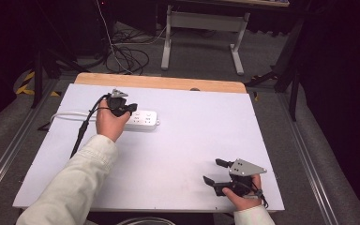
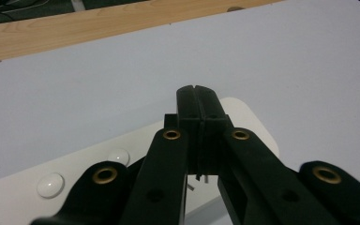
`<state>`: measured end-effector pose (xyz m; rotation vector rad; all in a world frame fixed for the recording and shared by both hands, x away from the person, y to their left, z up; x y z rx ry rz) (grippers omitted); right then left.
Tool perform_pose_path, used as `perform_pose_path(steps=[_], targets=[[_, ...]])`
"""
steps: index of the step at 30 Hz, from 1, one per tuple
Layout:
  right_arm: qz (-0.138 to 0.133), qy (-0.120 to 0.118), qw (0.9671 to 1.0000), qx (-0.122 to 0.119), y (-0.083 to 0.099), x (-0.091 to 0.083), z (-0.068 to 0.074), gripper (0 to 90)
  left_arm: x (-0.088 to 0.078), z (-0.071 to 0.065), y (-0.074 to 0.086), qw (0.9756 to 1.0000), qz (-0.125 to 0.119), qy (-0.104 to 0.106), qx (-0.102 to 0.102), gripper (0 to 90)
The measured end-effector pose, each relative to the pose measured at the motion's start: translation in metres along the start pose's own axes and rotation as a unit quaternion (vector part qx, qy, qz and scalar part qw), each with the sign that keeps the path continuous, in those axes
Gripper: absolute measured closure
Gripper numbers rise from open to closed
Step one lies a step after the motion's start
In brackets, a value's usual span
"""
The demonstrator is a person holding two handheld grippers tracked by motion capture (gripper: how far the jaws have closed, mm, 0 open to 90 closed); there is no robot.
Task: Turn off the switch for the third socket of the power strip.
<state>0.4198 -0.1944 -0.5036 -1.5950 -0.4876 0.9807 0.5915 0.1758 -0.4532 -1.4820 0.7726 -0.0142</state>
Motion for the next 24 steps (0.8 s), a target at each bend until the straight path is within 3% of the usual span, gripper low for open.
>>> perform_pose_path(steps=[17,20,22,24], targets=[[0.0,0.002,1.0,-0.001,0.0,0.0,0.0,21.1,-0.014,0.0,-0.009,0.9999,-0.009,0.0,0.006,90.0],[0.001,0.002,1.0,0.0,0.0,0.0,0.0,21.1,-0.018,-0.002,-0.011,0.9998,-0.016,0.012,-0.002,89.5],[0.0,0.002,1.0,0.0,0.0,0.0,0.0,21.1,-0.023,-0.004,-0.015,0.9994,-0.026,0.021,-0.009,73.0],[-0.001,0.002,1.0,0.0,0.0,-0.001,-0.001,21.1,-0.029,-0.007,-0.017,0.9989,-0.035,0.029,0.006,71.0]])
Point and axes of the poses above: each handheld gripper's, and its own axes: x roughly forward along the jaws, y roughly out of its underside, z roughly to its left, the point moved 4 cm from there along x, roughly forward along the jaws, and after that the axes turned 8 degrees about -z, right-handed, at the moved point
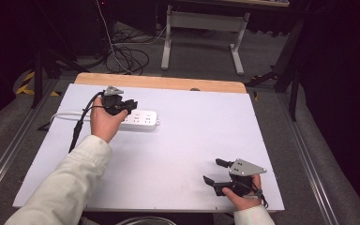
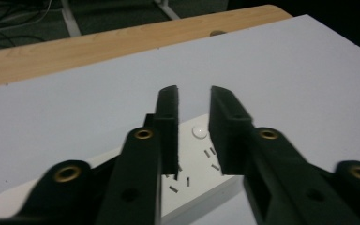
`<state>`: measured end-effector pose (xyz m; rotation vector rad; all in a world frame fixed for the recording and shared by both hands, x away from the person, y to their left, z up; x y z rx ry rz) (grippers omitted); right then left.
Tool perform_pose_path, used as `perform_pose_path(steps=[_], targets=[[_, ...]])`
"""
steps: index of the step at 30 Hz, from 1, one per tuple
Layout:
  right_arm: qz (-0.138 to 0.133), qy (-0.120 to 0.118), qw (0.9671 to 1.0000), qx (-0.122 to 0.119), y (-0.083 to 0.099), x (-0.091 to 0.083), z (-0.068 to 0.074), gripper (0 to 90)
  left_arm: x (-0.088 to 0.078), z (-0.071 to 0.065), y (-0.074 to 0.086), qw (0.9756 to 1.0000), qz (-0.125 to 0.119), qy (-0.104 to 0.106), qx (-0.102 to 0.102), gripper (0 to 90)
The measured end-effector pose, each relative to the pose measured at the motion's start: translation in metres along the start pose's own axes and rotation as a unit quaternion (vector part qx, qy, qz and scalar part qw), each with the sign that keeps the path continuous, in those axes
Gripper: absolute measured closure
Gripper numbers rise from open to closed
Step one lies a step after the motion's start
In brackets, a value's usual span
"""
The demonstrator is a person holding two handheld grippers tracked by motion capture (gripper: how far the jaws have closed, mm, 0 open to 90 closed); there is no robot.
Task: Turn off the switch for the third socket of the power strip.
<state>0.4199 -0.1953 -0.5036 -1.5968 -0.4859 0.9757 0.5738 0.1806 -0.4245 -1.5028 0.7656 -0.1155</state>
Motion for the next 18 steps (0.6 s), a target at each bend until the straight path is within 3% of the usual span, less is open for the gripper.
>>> perform_pose_path(steps=[4,5,6,12,15,18], targets=[[0.0,0.002,1.0,0.0,0.0,0.0,0.0,21.1,-0.015,-0.006,-0.004,0.9995,-0.007,0.008,0.031,54.9],[0.0,0.002,1.0,0.0,0.0,0.0,0.0,21.1,-0.019,-0.008,-0.005,0.9992,-0.007,0.011,0.037,54.9],[-0.001,0.003,1.0,0.0,-0.001,0.0,0.001,21.1,-0.023,-0.011,-0.007,0.999,-0.01,0.011,0.042,47.0],[-0.001,0.005,1.0,0.0,-0.001,-0.001,0.001,21.1,-0.049,-0.028,-0.013,0.9959,-0.036,0.025,0.079,36.7],[-0.002,0.006,1.0,0.0,-0.001,-0.001,0.0,21.1,-0.061,-0.034,-0.013,0.9941,-0.037,0.032,0.097,33.1],[-0.003,0.007,1.0,-0.001,-0.001,-0.002,0.0,21.1,-0.073,-0.04,-0.01,0.9937,-0.042,0.046,0.093,29.7]])
Point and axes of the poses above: each handheld gripper's, and its own axes: x roughly forward along the jaws, y roughly out of its underside, z roughly to its left, the point moved 4 cm from there along x, roughly forward along the jaws, and after that the axes turned 8 degrees about -z, right-handed, at the moved point
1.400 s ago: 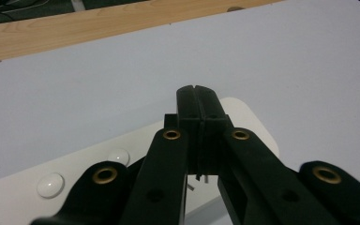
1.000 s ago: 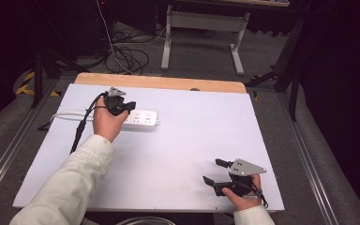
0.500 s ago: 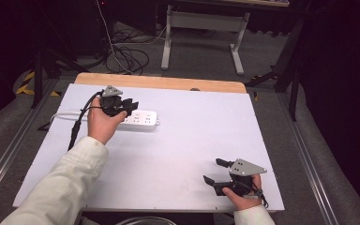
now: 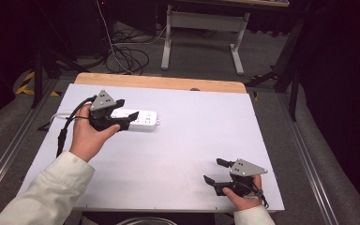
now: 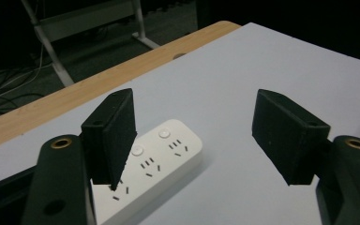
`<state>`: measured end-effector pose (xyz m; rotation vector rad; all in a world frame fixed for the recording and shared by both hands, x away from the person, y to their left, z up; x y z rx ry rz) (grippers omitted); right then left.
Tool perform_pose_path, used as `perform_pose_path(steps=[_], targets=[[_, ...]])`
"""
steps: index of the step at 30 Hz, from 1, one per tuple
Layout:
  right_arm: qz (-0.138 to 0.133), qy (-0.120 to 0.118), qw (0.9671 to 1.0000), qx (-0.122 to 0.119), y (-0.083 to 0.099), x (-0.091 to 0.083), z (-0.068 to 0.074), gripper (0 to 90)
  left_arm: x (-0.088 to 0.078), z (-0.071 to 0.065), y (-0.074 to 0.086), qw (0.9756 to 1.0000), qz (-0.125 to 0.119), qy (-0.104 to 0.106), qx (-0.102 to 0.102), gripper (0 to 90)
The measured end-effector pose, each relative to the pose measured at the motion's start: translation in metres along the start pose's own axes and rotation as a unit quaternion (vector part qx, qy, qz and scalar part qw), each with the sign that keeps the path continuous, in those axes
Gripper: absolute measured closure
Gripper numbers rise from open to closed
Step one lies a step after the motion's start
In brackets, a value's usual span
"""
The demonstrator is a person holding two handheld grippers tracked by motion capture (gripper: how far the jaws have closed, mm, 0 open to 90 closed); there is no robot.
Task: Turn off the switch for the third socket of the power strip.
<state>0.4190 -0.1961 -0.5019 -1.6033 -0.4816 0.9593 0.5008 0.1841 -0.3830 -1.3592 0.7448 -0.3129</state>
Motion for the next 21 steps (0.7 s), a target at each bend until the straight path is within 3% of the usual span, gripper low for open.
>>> perform_pose_path(steps=[12,21], targets=[[-0.006,0.008,0.9999,0.0,-0.001,-0.002,0.0,21.1,-0.041,-0.023,0.024,0.9989,-0.031,0.034,0.002,21.2],[-0.007,0.01,0.9999,0.001,-0.001,-0.003,-0.001,21.1,-0.068,-0.027,0.052,0.9968,-0.045,0.065,-0.011,16.3]])
Point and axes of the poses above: each handheld gripper's, and its own axes: x roughly forward along the jaws, y roughly out of its underside, z roughly to its left, the point moved 4 cm from there along x, roughly forward along the jaws, and after that the axes turned 8 degrees about -z, right-handed, at the moved point
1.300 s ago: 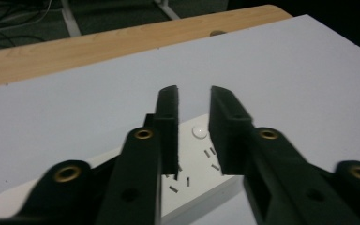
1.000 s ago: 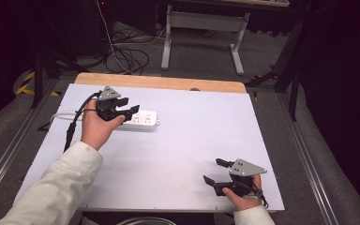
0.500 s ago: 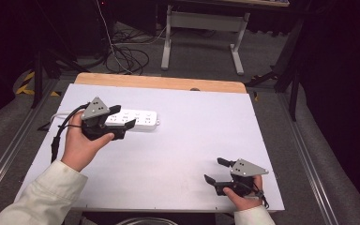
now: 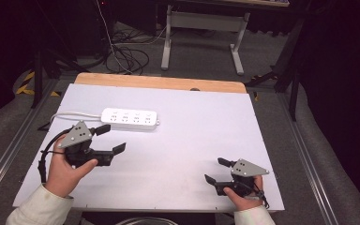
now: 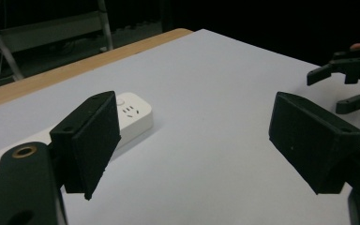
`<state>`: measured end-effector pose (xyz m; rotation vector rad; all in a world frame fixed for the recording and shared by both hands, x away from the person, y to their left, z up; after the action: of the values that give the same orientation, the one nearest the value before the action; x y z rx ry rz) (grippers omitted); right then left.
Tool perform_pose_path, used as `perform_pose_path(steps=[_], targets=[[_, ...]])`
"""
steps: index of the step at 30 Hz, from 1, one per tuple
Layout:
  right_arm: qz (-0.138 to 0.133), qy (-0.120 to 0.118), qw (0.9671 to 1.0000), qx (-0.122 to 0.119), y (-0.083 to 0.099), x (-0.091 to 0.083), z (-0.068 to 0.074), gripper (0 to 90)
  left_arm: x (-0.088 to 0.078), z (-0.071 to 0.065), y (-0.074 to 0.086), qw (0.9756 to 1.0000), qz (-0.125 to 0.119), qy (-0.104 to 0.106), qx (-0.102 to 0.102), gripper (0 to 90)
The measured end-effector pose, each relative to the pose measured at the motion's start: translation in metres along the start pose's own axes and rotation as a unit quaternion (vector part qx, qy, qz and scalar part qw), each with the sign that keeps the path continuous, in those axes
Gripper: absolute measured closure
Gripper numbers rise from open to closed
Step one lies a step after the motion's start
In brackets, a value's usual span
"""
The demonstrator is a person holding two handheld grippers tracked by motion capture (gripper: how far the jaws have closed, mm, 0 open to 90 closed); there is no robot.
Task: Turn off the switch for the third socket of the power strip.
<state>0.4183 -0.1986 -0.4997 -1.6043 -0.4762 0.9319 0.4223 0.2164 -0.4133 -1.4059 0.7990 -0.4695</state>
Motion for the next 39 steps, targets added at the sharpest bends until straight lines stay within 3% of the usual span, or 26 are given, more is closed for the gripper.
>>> perform_pose_path(steps=[4,6,9,11,17,20,22,27,32,37,39], targets=[[0.0,-0.001,1.0,0.002,0.0,0.0,0.0,21.0,-0.009,0.0,0.015,0.9999,-0.006,0.01,-0.01,13.2],[0.0,-0.001,1.0,0.002,0.0,0.0,0.0,21.0,-0.013,0.0,0.022,0.9999,-0.008,0.01,-0.002,12.9],[0.001,-0.001,1.0,0.004,0.001,0.0,0.0,20.9,-0.018,0.001,0.035,0.9993,-0.002,-0.017,0.034,11.3],[0.002,-0.002,1.0,0.004,0.001,0.0,0.0,20.9,-0.02,0.0,0.042,0.9995,0.002,-0.011,0.03,11.3],[0.002,-0.003,1.0,0.004,0.002,-0.001,-0.001,20.1,-0.024,-0.003,0.068,0.9999,0.004,0.003,-0.016,12.1],[0.005,-0.007,1.0,0.003,0.002,-0.001,-0.001,19.5,-0.027,-0.002,0.079,0.9987,0.0,0.006,-0.051,12.1],[0.007,-0.008,0.9999,0.003,0.002,-0.001,0.0,19.2,-0.03,-0.001,0.084,0.9983,0.0,0.007,-0.058,12.8],[0.011,-0.011,0.9999,0.003,0.004,0.0,-0.001,19.1,-0.034,-0.001,0.098,0.9993,0.025,0.014,-0.026,16.3],[0.011,-0.012,0.9999,0.002,0.004,0.0,-0.001,19.0,-0.034,0.0,0.103,0.9997,0.021,0.006,-0.007,15.8],[0.011,-0.011,0.9999,0.001,0.003,0.0,-0.001,19.0,-0.033,0.0,0.098,0.9999,0.007,-0.001,-0.012,15.3],[0.01,-0.011,0.9999,0.001,0.003,-0.001,-0.001,19.0,-0.034,-0.002,0.096,0.9996,0.004,-0.005,-0.029,16.0]])
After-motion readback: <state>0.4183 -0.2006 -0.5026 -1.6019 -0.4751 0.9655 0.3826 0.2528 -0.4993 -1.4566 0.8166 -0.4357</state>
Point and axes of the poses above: each handheld gripper's, and its own axes: x roughly forward along the jaws, y roughly out of its underside, z roughly to its left, the point moved 4 cm from there along x, roughly forward along the jaws, and after that the axes turned 8 degrees about -z, right-handed, at the moved point
